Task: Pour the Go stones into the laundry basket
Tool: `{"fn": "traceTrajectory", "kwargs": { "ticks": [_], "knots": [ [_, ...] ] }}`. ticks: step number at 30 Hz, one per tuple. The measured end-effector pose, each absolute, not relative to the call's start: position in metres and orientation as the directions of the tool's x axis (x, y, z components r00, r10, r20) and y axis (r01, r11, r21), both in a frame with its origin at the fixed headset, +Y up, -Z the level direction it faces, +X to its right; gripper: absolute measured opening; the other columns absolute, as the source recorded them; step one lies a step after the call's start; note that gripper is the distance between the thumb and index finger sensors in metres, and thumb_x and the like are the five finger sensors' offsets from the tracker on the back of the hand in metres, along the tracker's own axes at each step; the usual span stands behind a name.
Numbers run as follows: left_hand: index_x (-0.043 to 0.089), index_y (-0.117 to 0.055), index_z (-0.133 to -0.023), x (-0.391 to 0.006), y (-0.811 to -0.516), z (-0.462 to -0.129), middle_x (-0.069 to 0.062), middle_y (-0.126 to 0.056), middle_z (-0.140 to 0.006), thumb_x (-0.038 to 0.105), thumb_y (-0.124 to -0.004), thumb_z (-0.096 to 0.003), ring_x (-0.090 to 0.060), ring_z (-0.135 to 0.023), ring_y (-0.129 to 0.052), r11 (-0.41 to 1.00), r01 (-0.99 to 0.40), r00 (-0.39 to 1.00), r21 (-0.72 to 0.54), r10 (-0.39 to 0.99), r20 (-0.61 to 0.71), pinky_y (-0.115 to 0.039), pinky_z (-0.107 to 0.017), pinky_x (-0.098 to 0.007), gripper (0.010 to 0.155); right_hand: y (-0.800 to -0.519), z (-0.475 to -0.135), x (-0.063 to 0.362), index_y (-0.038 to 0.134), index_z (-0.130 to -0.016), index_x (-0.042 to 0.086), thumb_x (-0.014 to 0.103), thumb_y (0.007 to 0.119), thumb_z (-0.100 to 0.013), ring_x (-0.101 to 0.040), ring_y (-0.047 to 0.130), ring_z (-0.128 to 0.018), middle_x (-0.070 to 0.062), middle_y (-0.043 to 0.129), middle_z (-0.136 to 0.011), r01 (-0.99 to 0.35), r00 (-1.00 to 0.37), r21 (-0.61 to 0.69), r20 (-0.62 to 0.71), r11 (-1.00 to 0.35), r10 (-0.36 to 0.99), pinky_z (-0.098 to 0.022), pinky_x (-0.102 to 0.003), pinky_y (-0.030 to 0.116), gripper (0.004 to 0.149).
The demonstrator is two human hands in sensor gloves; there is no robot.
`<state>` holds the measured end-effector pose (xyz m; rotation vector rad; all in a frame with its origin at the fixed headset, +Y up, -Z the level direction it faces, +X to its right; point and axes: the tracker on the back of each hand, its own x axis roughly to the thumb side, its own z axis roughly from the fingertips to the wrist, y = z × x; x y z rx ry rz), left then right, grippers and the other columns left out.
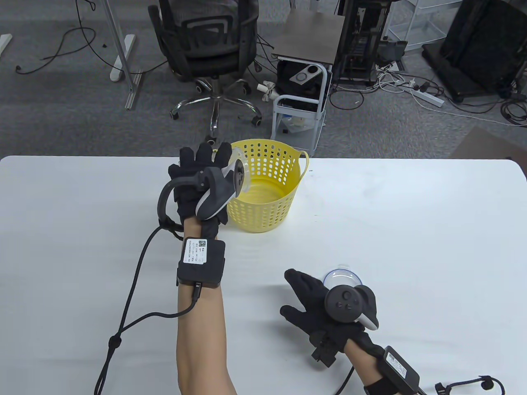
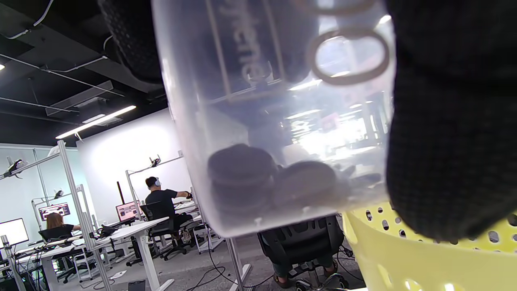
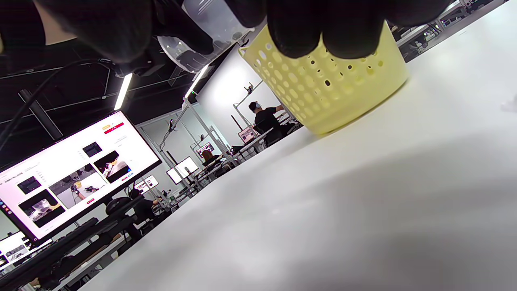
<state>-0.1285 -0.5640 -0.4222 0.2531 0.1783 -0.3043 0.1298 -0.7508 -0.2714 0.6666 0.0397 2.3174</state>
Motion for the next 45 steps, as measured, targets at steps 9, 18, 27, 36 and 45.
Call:
{"fn": "traceTrajectory", "kwargs": {
  "ticks": [9, 18, 27, 36, 45],
  "knots": [
    [0.061, -0.039, -0.103, -0.1284, -0.5626, -0.4236, 0.021, -0.058, -0.119, 0.056, -0.122, -0.008, -0.024, -0.109, -0.067, 0.906, 0.365, 0.921, 0.213, -0.318, -0.224, -0.072, -0.07, -0.055, 0.126, -0.7513, -0.2718, 0.1293, 0.046, -0.107, 0.014, 0.06, 0.079, -0.045, -0.058, 0.065, -0.092, -0.023, 0.059, -0.108, -0.629, -0.612, 0.214, 0.456, -0.747, 0.646, -0.066, -0.069, 0.055, 0.084],
    [0.061, -0.039, -0.102, -0.1277, -0.5614, -0.4214, 0.021, -0.058, -0.119, 0.056, -0.123, -0.0078, -0.024, -0.109, -0.066, 0.898, 0.39, 0.911, 0.205, -0.344, -0.228, -0.072, -0.07, -0.055, 0.126, -0.7513, -0.2721, 0.1296, 0.046, -0.107, 0.014, 0.06, 0.079, -0.045, -0.058, 0.065, -0.092, -0.023, 0.058, -0.108, -0.628, -0.613, 0.218, 0.454, -0.747, 0.647, -0.066, -0.069, 0.055, 0.084],
    [0.061, -0.039, -0.102, -0.1273, -0.5617, -0.4217, 0.021, -0.058, -0.119, 0.056, -0.123, -0.008, -0.024, -0.109, -0.066, 0.895, 0.395, 0.909, 0.208, -0.347, -0.232, -0.072, -0.07, -0.055, 0.126, -0.7523, -0.2729, 0.1298, 0.045, -0.107, 0.014, 0.06, 0.079, -0.045, -0.058, 0.065, -0.092, -0.024, 0.058, -0.108, -0.625, -0.617, 0.225, 0.444, -0.747, 0.65, -0.066, -0.069, 0.055, 0.084],
    [0.061, -0.039, -0.102, -0.127, -0.562, -0.4214, 0.022, -0.057, -0.119, 0.055, -0.123, -0.0082, -0.024, -0.11, -0.065, 0.895, 0.396, 0.908, 0.208, -0.348, -0.233, -0.071, -0.071, -0.055, 0.126, -0.7524, -0.2736, 0.1297, 0.045, -0.107, 0.014, 0.06, 0.079, -0.045, -0.058, 0.065, -0.092, -0.023, 0.058, -0.108, -0.622, -0.618, 0.228, 0.443, -0.749, 0.649, -0.066, -0.069, 0.055, 0.084],
    [0.061, -0.039, -0.102, -0.1261, -0.562, -0.4206, 0.022, -0.057, -0.119, 0.056, -0.123, -0.0082, -0.024, -0.109, -0.065, 0.89, 0.405, 0.905, 0.208, -0.357, -0.232, -0.071, -0.071, -0.055, 0.126, -0.7523, -0.274, 0.1295, 0.045, -0.107, 0.014, 0.06, 0.079, -0.045, -0.059, 0.065, -0.092, -0.023, 0.058, -0.108, -0.62, -0.619, 0.228, 0.445, -0.751, 0.647, -0.066, -0.069, 0.055, 0.084]
  ]
}}
